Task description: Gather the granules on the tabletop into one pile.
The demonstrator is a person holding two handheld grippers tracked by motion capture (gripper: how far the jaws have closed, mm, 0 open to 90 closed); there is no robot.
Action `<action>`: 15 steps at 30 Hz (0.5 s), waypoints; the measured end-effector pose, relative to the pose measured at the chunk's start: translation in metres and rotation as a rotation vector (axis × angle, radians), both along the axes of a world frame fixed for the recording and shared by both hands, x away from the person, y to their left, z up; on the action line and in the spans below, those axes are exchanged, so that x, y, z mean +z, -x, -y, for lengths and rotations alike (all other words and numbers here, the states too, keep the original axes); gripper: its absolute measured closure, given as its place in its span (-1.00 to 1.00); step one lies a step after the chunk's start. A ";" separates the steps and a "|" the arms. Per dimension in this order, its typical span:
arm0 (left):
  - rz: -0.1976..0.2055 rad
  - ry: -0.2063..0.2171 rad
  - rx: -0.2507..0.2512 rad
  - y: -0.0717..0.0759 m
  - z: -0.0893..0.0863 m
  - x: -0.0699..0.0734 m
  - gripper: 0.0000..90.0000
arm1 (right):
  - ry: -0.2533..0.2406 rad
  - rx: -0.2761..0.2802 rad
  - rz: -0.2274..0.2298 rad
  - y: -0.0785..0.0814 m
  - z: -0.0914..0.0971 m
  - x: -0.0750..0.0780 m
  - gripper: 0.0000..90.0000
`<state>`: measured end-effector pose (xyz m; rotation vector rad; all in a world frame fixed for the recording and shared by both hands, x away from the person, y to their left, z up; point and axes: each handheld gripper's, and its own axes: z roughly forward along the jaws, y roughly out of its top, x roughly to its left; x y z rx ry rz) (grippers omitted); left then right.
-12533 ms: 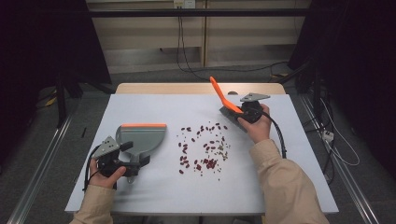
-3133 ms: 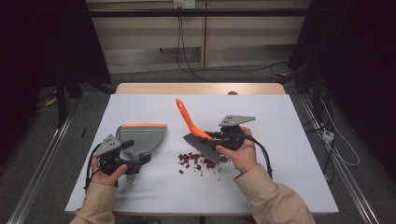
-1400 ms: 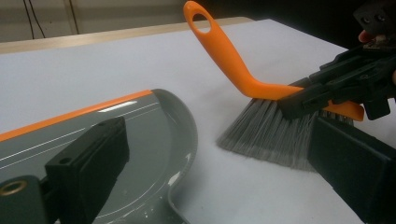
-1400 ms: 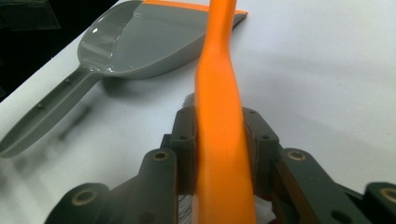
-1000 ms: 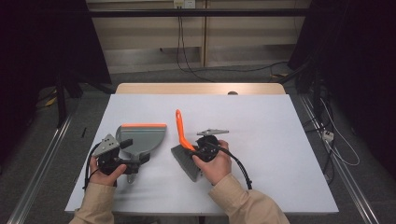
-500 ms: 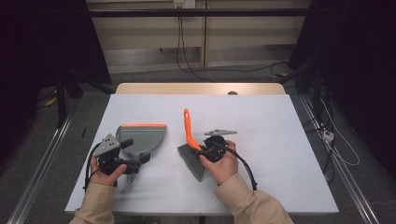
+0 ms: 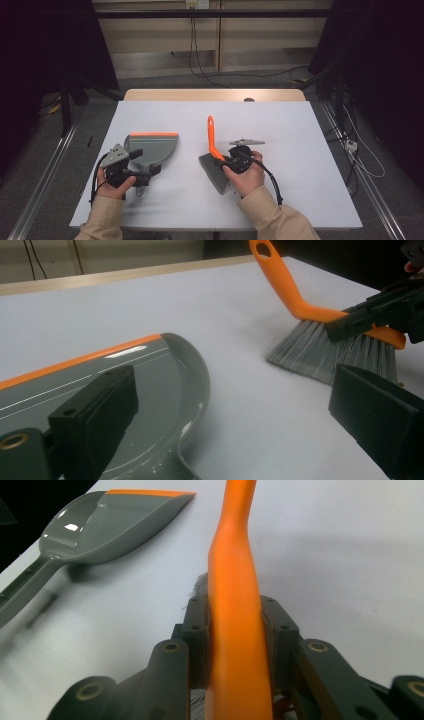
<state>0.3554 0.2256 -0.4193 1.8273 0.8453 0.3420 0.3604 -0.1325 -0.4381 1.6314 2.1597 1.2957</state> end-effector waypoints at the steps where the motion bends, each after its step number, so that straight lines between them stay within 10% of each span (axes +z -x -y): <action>1: 0.001 -0.001 -0.001 0.000 0.000 0.000 -0.88 | -0.001 -0.004 -0.002 0.000 0.001 0.000 0.55; 15: 0.001 -0.002 -0.004 0.000 0.001 0.000 -0.88 | 0.000 -0.043 0.002 0.003 0.021 0.001 0.55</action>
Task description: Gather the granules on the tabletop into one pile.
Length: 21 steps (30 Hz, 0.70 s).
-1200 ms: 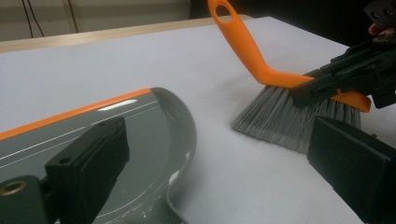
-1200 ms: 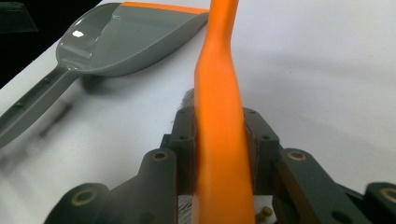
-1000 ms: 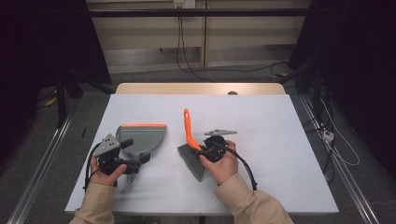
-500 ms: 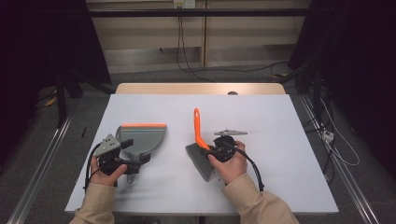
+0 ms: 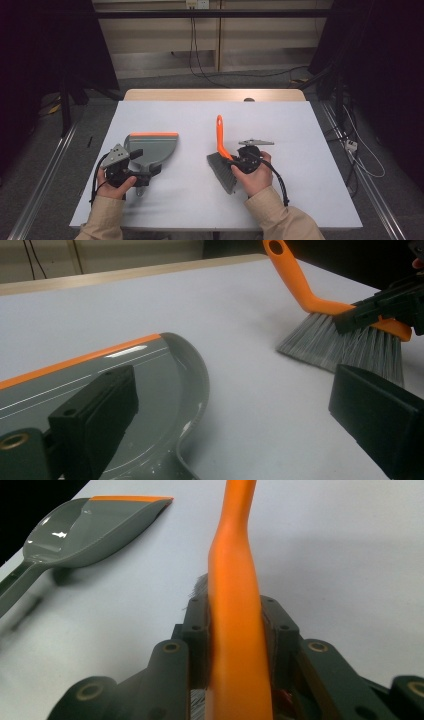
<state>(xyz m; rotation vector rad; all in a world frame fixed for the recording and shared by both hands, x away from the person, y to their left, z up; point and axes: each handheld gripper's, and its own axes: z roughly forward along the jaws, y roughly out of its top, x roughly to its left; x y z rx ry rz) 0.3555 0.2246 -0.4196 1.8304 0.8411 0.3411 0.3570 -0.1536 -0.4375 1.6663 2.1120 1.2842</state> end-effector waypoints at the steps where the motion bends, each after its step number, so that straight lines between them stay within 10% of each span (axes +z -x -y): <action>1: 0.000 0.000 0.000 0.000 0.000 0.000 -0.88 | 0.002 -0.002 0.001 0.000 0.001 0.000 0.55; 21: -0.003 0.001 0.001 -0.002 0.001 -0.001 -0.88 | -0.120 0.046 0.049 -0.001 -0.010 0.019 0.58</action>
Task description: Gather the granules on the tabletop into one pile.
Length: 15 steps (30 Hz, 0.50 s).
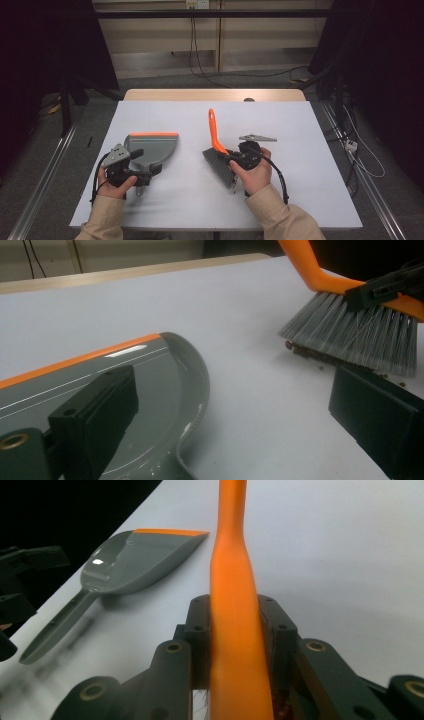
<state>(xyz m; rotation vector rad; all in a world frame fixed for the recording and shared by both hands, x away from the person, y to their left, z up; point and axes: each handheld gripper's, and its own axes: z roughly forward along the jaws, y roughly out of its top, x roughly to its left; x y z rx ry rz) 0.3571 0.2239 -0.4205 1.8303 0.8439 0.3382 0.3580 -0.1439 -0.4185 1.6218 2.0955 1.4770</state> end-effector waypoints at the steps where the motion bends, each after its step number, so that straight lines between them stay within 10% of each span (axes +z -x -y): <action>1: 0.000 0.001 0.001 0.000 0.000 0.000 -0.88 | -0.007 0.008 -0.009 0.000 -0.004 -0.002 0.58; 7: -0.002 0.004 0.000 0.000 0.000 0.000 -0.88 | 0.027 0.044 -0.048 -0.003 -0.022 -0.017 0.58; 15: -0.003 -0.002 -0.001 0.000 0.000 0.000 -0.88 | 0.046 0.003 -0.060 -0.004 0.004 -0.019 0.57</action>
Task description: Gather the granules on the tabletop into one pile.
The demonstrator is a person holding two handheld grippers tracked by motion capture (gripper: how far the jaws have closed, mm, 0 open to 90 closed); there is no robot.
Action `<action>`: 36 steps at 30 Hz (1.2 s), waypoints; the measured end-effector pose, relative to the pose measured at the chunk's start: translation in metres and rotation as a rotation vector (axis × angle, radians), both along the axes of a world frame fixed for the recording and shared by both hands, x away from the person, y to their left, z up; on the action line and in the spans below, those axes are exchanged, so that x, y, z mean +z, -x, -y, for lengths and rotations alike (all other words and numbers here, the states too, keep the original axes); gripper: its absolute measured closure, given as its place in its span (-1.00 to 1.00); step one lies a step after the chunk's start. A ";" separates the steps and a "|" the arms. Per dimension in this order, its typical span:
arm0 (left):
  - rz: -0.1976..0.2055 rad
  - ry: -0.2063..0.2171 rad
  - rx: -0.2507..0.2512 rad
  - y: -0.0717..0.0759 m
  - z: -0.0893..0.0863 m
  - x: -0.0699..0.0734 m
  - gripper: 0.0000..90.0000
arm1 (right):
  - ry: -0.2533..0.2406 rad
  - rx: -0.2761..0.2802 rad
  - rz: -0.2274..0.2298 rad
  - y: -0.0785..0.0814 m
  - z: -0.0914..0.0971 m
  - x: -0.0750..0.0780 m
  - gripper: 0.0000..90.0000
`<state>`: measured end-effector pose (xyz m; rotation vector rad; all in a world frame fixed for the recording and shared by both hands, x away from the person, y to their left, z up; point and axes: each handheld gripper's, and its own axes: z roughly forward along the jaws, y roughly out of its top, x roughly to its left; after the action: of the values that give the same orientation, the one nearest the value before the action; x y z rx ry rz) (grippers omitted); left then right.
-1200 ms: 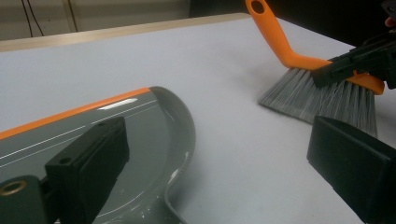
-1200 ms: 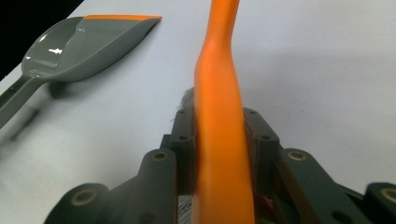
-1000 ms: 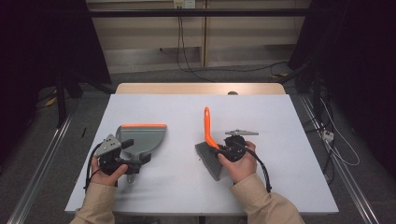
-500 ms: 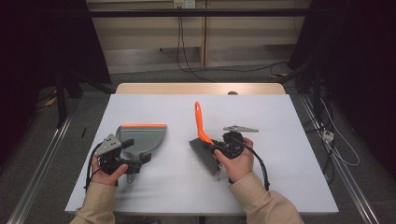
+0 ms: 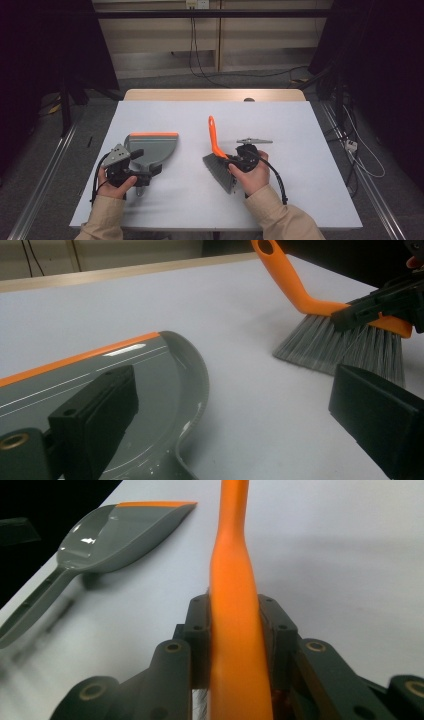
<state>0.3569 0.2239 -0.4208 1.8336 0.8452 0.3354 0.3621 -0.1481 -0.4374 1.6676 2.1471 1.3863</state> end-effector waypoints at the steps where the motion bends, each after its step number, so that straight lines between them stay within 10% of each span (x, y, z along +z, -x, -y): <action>1: 0.000 0.000 0.000 0.000 0.000 0.000 -0.88 | -0.001 -0.003 0.000 0.000 0.003 0.000 0.57; 12: 0.000 0.002 0.002 0.000 -0.001 0.000 -0.88 | -0.096 0.056 0.054 -0.001 0.014 0.013 0.58; 28: -0.006 0.003 0.007 -0.001 0.000 0.000 -0.88 | -0.011 0.615 0.159 0.007 0.013 0.004 0.58; 36: -0.008 0.002 0.007 -0.002 -0.001 -0.001 -0.88 | 0.007 0.683 0.197 -0.019 0.021 0.001 0.58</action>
<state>0.3586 0.2253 -0.4215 1.8318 0.8579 0.3317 0.3807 -0.1696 -0.4361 0.7512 2.7042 1.5814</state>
